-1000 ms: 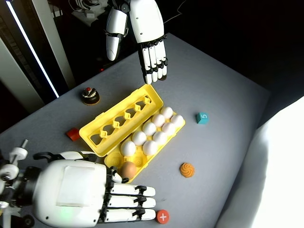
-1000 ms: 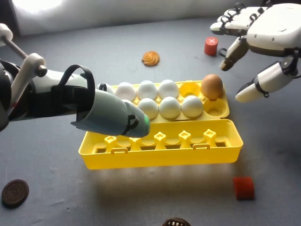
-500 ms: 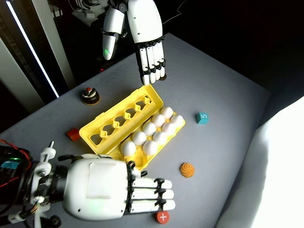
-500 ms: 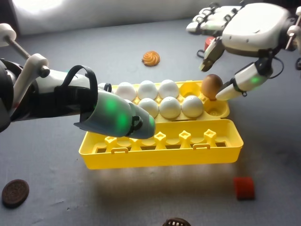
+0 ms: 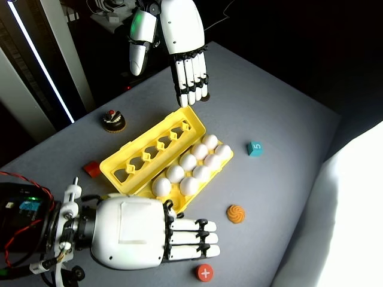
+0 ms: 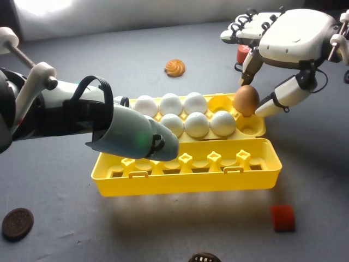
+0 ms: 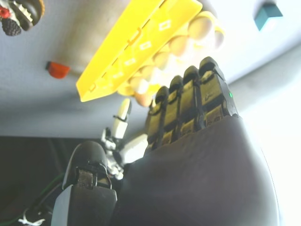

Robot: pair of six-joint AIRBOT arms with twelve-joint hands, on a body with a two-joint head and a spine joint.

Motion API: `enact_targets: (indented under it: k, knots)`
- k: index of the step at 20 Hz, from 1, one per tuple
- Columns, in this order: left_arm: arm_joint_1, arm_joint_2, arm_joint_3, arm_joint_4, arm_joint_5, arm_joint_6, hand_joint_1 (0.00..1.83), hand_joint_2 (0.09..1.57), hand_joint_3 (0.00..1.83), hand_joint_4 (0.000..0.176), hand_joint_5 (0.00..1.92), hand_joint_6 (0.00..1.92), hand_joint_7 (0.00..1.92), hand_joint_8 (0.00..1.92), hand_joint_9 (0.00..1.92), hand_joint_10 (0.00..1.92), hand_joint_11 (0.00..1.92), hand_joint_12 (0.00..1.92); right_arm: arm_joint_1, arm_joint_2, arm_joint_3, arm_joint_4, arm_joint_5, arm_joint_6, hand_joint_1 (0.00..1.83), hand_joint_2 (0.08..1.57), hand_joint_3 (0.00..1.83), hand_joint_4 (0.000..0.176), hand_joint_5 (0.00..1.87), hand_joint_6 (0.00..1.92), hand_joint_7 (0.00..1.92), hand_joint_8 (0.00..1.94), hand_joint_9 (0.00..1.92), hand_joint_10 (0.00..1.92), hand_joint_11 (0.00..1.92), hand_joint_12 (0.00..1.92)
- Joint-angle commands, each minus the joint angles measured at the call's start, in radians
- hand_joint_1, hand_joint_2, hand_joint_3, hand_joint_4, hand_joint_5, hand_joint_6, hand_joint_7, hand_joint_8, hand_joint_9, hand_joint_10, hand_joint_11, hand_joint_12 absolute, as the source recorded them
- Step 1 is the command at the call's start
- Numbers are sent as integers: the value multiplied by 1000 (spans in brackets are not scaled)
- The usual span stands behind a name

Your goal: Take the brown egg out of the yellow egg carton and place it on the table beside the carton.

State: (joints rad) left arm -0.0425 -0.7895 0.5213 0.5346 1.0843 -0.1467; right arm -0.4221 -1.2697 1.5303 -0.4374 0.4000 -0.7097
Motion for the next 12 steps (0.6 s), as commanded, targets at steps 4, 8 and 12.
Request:
enact_targets:
  k: [4, 8, 12]
  knots:
    - [-4, -2, -2, 48, -38, 5, 0, 1208, 0, 0, 84, 6, 73, 9, 33, 7, 0, 0, 1, -17, 25, 25, 115, 13, 695, 879, 8, 171, 968, 58, 0, 0, 0, 0, 0, 0]
    - [-4, -2, -2, 51, -38, 5, 0, 1209, 1, 0, 62, 0, 60, 1, 19, 1, 0, 0, 3, -29, 25, 25, 122, 12, 838, 881, 0, 176, 927, 350, 0, 0, 0, 0, 0, 0]
    - [-4, -2, -1, 56, -35, 5, 0, 1205, 0, 0, 95, 12, 93, 12, 49, 11, 0, 0, -5, -30, 24, 25, 119, 10, 1025, 1063, 4, 176, 1026, 914, 0, 0, 0, 0, 0, 0]
